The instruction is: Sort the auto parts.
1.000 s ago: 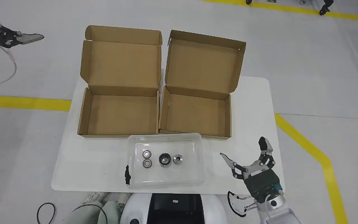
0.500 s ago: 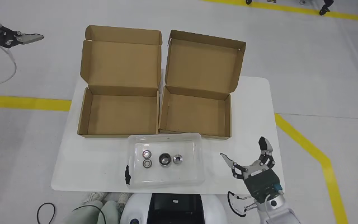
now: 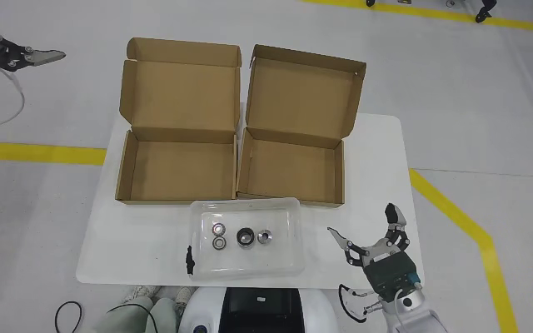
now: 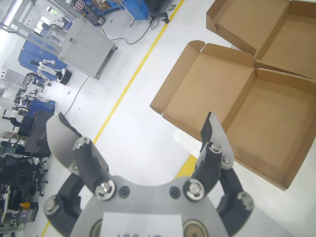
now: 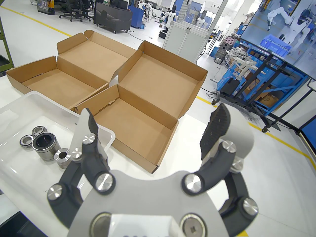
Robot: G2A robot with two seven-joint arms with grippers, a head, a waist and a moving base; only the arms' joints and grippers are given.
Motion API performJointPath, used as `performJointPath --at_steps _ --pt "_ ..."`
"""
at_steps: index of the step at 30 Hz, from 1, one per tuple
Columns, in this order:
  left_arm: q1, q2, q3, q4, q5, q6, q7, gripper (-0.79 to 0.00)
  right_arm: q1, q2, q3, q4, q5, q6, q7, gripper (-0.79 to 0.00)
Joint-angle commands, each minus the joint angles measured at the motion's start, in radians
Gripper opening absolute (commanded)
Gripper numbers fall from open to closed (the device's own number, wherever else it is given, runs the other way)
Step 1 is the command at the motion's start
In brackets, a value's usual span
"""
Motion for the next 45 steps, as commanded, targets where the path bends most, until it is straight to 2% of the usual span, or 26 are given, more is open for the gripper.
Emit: performJointPath --at_steps 1,20,23,26,34,45 --pt "0.000 0.000 0.000 0.000 0.000 0.000 0.000 -0.001 0.000 0.000 0.000 0.000 0.000 0.000 0.000 -0.001" --pt "0.000 0.000 0.000 0.000 0.000 0.000 0.000 0.000 0.000 0.000 0.000 0.000 0.000 0.000 0.000 0.000" --pt "0.000 0.000 0.000 0.000 0.000 0.000 0.000 0.000 0.033 0.004 -0.027 -0.009 -0.096 -0.006 0.084 0.000" --pt "0.000 0.000 0.000 0.000 0.000 0.000 0.000 0.000 0.060 0.006 -0.063 0.002 -0.111 -0.019 0.116 0.000" --pt "0.000 0.000 0.000 0.000 0.000 0.000 0.000 0.000 0.156 0.014 -0.142 0.077 -0.133 -0.112 0.149 0.000" --pt "0.000 0.000 0.000 0.000 0.000 0.000 0.000 0.000 0.385 0.015 -0.315 0.274 -0.121 -0.262 0.180 0.000"
